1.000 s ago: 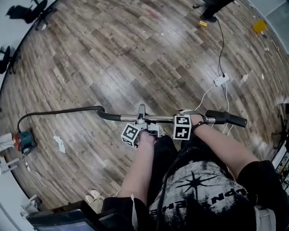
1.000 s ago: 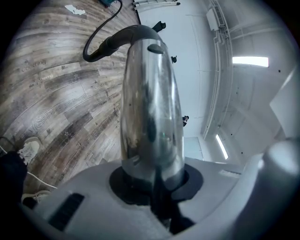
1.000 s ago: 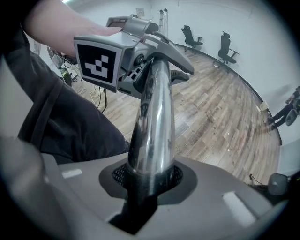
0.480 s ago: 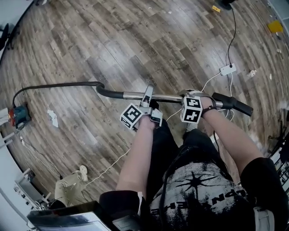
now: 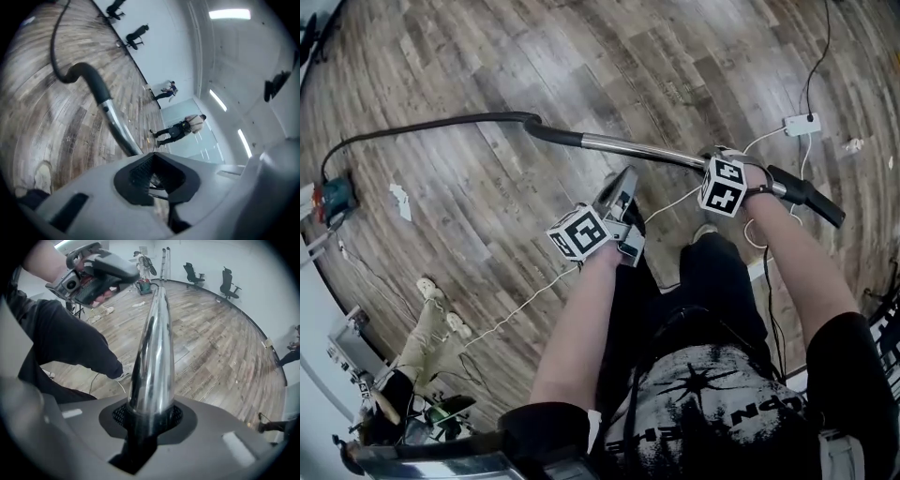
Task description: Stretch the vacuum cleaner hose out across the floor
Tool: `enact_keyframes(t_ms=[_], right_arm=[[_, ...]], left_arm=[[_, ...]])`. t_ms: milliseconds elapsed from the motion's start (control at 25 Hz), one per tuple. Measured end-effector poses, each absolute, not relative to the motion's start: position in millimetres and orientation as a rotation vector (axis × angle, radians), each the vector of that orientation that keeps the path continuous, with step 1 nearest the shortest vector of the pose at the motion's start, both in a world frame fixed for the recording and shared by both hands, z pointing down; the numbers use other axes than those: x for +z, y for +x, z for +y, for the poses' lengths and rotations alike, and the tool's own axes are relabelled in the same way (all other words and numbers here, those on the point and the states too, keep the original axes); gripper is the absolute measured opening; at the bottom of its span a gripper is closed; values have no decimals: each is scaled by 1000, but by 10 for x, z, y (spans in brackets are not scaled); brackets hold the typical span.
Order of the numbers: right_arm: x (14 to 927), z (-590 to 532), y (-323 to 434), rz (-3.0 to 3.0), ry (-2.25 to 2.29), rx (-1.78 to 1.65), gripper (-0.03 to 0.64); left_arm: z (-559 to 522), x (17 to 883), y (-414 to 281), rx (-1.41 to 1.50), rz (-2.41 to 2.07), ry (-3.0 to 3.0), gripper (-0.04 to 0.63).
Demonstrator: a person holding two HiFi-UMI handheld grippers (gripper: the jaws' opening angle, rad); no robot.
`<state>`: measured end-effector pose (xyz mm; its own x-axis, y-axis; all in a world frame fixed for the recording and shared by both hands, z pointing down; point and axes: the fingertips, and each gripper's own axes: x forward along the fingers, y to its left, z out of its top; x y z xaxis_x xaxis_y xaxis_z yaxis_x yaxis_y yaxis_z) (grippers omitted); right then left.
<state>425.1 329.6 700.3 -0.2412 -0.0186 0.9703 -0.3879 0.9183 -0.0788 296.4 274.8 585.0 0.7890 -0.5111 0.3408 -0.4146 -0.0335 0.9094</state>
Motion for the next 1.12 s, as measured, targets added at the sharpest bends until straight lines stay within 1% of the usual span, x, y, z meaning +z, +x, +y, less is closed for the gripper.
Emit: enact_keyframes(t_ms=[520,800,1120], right_arm=[[9329,3094,4968,-1763,402,297,94],[10519,3153,5240,-1769,440,259,81],[11289,3688,5800,-1725,439,277,80]], left_arm=[[2518,7158,3654,453,-517,2378,2],[2696,7681,3840,496,-461,2500,2],[3155,7745,4028,568,-501,2550,2]])
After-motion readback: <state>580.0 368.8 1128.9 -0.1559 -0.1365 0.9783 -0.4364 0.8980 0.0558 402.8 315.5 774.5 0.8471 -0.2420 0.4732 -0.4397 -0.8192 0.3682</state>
